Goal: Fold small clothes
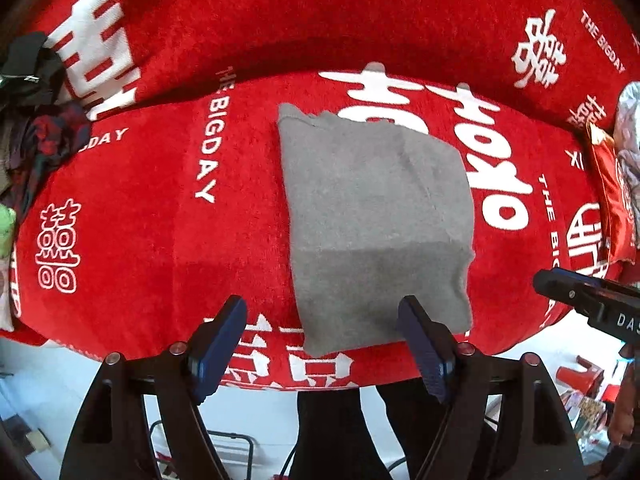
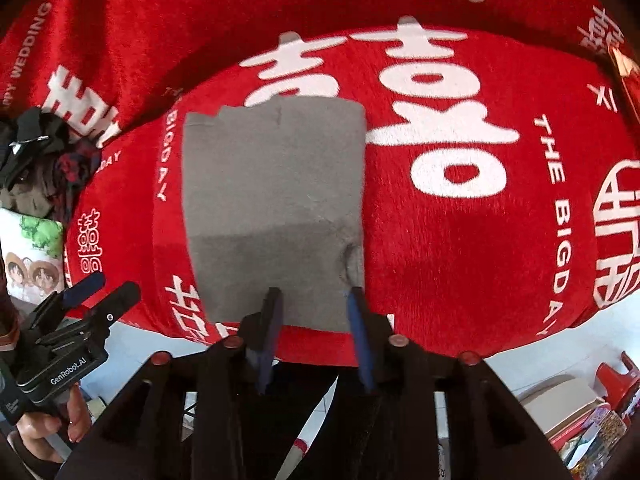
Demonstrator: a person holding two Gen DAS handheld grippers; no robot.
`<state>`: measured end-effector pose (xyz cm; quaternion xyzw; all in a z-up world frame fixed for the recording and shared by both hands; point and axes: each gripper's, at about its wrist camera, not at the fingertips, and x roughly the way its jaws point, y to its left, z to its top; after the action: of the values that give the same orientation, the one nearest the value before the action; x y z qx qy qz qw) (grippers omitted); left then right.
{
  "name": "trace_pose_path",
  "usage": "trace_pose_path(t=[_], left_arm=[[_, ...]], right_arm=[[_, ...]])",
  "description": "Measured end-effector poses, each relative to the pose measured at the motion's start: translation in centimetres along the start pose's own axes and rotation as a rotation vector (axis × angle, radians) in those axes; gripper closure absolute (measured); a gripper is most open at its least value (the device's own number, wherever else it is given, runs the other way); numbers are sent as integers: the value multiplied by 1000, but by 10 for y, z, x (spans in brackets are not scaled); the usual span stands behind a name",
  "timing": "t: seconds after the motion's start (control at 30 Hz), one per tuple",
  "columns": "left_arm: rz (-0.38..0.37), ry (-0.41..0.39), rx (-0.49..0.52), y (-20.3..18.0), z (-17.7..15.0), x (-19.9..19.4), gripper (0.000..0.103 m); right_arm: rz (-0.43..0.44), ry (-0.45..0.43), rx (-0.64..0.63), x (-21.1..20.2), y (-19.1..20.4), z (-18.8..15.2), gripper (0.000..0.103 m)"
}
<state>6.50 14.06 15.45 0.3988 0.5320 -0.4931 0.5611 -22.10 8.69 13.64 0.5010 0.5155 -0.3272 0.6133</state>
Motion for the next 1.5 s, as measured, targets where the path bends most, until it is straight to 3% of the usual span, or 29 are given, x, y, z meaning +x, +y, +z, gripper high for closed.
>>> trace_pose_path(t=[0.1, 0.17, 0.23, 0.4, 0.53, 0.67, 0.73, 0.9, 1.5], left_arm=[[-10, -6, -30, 2, 2, -10, 24], [-4, -30, -49, 3, 4, -19, 23], [12, -49, -64, 3, 3, -24, 0], [33, -40, -75, 3, 2, -26, 0], [86, -50, -38, 0, 1, -31, 0], [164, -103, -6, -2, 2, -40, 0], [193, -125, 0, -3, 1, -43, 0], [122, -97, -28, 2, 2, -44, 0], [31, -32, -65, -1, -3, -42, 0]], right_arm=[[-7, -8, -8, -8, 9, 3, 62], [-11, -16, -10, -13, 14, 4, 51], [-15, -24, -13, -16, 18, 5, 40], [-18, -49, -22, -23, 29, 7, 24], [-51, -89, -39, -29, 35, 7, 17], [-100, -146, -45, -36, 39, 6, 0], [-117, -149, -50, -37, 40, 6, 1], [-112, -117, -46, -38, 41, 5, 1], [-151, -104, -24, -41, 41, -2, 1]])
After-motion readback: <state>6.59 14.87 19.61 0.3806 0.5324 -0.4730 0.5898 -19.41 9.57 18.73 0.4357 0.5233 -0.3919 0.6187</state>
